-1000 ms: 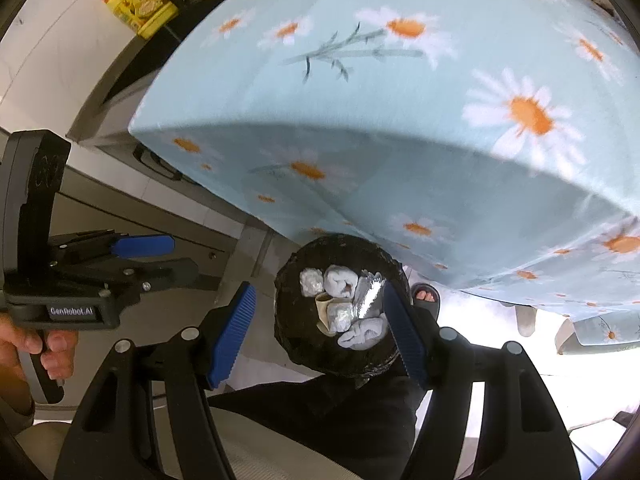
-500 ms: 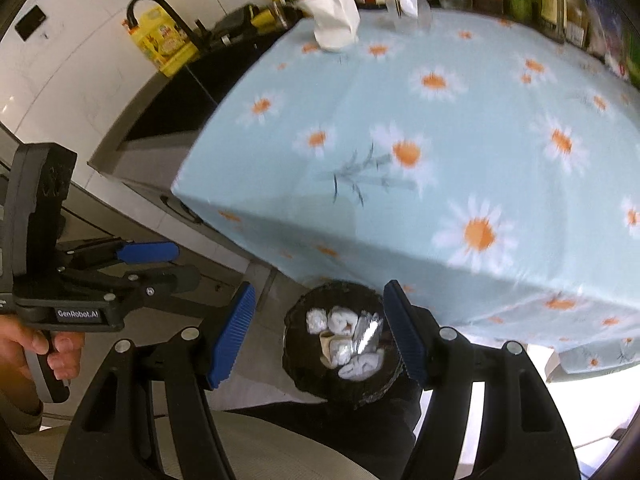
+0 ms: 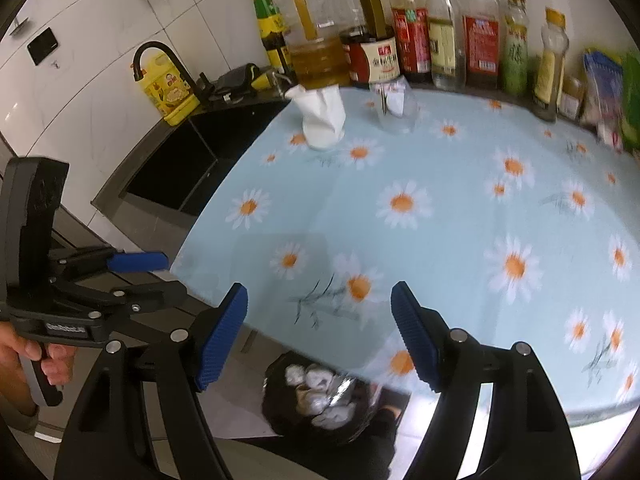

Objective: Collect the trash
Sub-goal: 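Raise both grippers back up toward the tablecloth, then grasp the white paper cup with the left gripper while the right grasps the clear plastic cup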

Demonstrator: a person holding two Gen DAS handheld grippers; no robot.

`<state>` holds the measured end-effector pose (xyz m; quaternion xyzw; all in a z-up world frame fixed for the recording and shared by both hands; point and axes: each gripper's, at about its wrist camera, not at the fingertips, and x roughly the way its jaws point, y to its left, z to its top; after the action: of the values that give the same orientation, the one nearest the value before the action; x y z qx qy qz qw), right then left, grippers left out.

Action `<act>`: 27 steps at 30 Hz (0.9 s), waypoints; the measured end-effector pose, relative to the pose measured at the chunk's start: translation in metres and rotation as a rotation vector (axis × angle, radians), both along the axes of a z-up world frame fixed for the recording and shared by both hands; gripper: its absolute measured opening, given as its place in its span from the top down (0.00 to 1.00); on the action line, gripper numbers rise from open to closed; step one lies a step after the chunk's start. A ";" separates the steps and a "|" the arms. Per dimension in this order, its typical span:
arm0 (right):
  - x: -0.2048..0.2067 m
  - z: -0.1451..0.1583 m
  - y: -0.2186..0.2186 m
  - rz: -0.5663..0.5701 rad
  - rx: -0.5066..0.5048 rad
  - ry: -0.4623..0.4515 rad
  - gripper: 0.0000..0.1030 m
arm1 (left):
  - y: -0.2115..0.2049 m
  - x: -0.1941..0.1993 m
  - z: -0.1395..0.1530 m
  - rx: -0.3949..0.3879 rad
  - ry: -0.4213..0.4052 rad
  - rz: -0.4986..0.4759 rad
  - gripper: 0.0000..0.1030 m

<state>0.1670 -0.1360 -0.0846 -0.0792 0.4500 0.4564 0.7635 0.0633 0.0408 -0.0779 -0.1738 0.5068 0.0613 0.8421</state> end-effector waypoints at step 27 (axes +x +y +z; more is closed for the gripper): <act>0.183 -0.010 0.064 0.122 0.017 -0.006 0.15 | 0.060 0.150 -0.008 0.103 0.023 0.179 0.23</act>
<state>0.3505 -0.0725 -0.0951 -0.1012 0.4380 0.5056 0.7364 0.2136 0.1004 -0.0858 -0.1740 0.4951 0.1646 0.8352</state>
